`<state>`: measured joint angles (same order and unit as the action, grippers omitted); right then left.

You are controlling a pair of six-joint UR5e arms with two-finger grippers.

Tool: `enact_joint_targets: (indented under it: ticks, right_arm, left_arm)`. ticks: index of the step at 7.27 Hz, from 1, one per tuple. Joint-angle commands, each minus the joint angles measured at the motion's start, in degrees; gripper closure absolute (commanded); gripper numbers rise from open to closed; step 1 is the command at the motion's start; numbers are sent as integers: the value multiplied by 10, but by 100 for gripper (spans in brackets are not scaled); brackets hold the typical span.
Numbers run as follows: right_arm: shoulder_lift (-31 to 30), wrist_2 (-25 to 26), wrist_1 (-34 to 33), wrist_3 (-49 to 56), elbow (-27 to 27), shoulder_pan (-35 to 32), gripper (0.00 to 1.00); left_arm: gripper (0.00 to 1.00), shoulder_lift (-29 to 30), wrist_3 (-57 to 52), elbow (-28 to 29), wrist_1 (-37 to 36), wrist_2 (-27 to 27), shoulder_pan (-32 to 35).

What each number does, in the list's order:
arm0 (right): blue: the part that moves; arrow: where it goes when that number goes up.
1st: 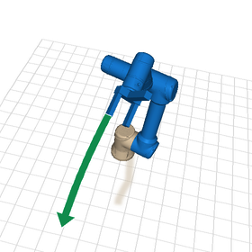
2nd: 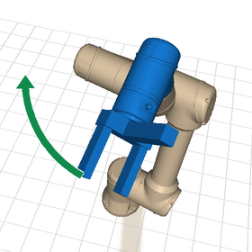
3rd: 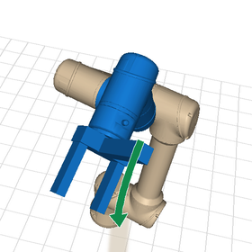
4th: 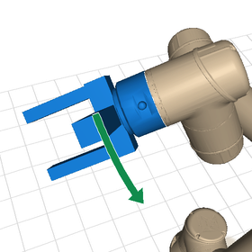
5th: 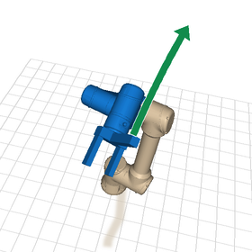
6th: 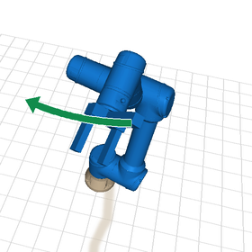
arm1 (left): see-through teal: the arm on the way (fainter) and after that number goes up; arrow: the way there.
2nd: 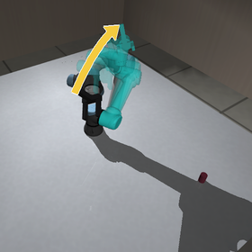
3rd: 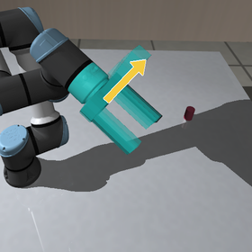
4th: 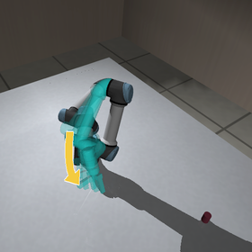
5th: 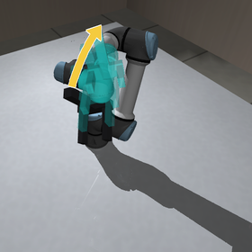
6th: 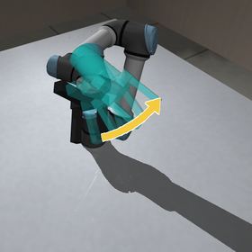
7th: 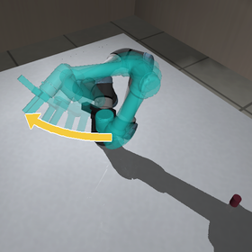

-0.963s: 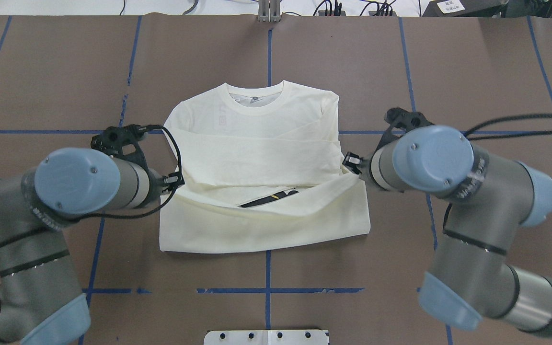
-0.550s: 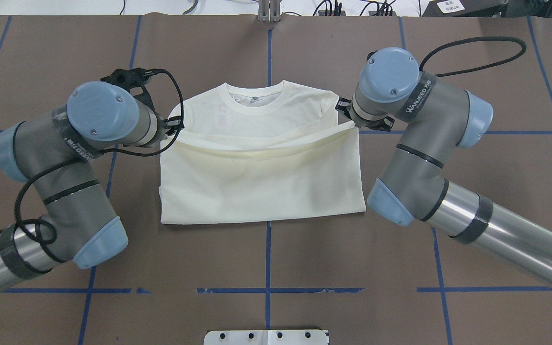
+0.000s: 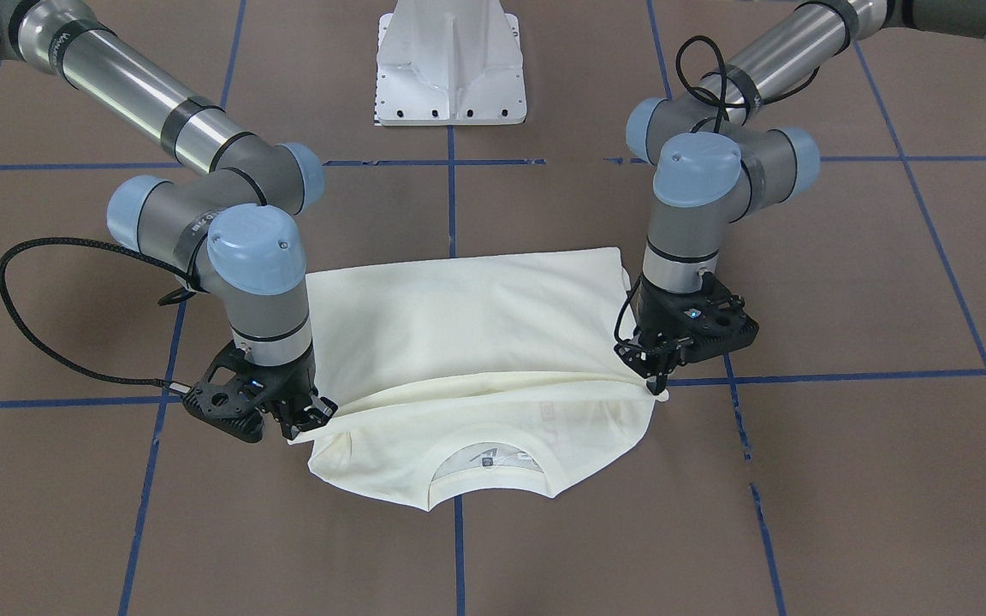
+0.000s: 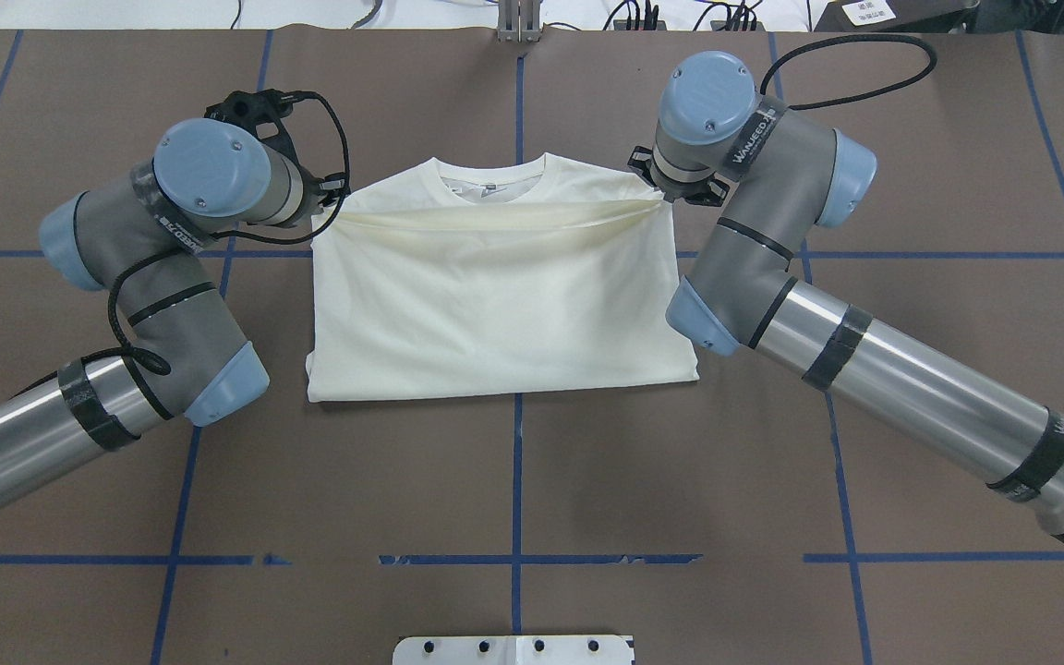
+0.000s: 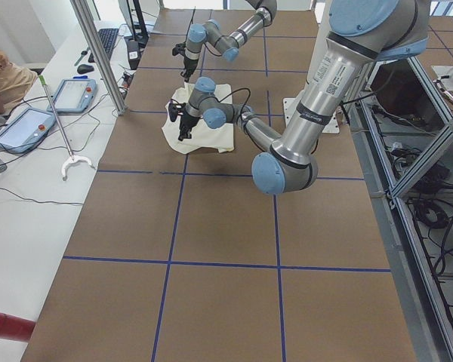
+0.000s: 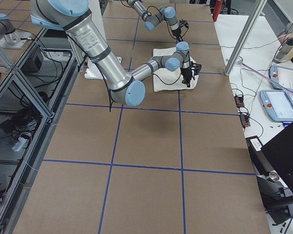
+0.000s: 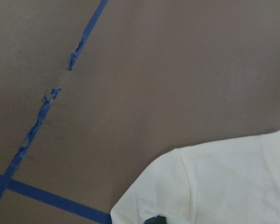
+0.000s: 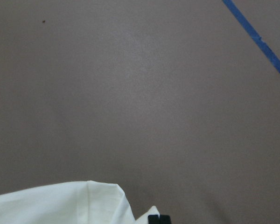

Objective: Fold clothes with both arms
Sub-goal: 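Release the hem near the collar and raise both grippers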

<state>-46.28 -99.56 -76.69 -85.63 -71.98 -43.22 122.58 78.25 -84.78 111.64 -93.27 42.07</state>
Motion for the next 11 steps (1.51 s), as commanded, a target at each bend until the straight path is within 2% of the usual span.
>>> enact_joint_targets:
  ticks: [1,2,3,4,5,6,7,8,9,10,11]
  right_arm:
    - [9,0,12,-2,19,-5,100]
    - [10,0,12,-2,18,-4,100]
    - [10,1,13,-1,18,-3,100]
    - [15,1,13,-2,17,-3,98]
    - [15,0,14,-2,14,-3,85]
    - [14,-5,13,-4,-13,-5,84]
    - [-12,-43,5,-7,-78,-8,78]
    - [-95,-58,6,-9,-181,0,65]
    - [-161,-58,7,-13,-253,20,53]
    - [-206,-54,8,-58,-296,46,48]
    - [-225,-52,14,-121,-312,65,48]
  left_arm:
    - [100,21,-10,32,18,0,7]
    - [100,21,-10,34,19,-1,7]
    - [70,22,-10,37,19,-1,7]
    - [53,21,-14,36,20,-2,7]
    - [50,20,-36,36,30,-2,11]
    - [46,20,-51,30,44,-6,20]
    - [46,13,-51,-4,43,-9,27]
    - [46,-11,-51,-44,45,-48,40]
    - [46,-29,-52,-72,46,-82,57]
    - [46,-45,-51,-94,47,-85,58]
    - [46,-54,-51,-97,50,-85,58]
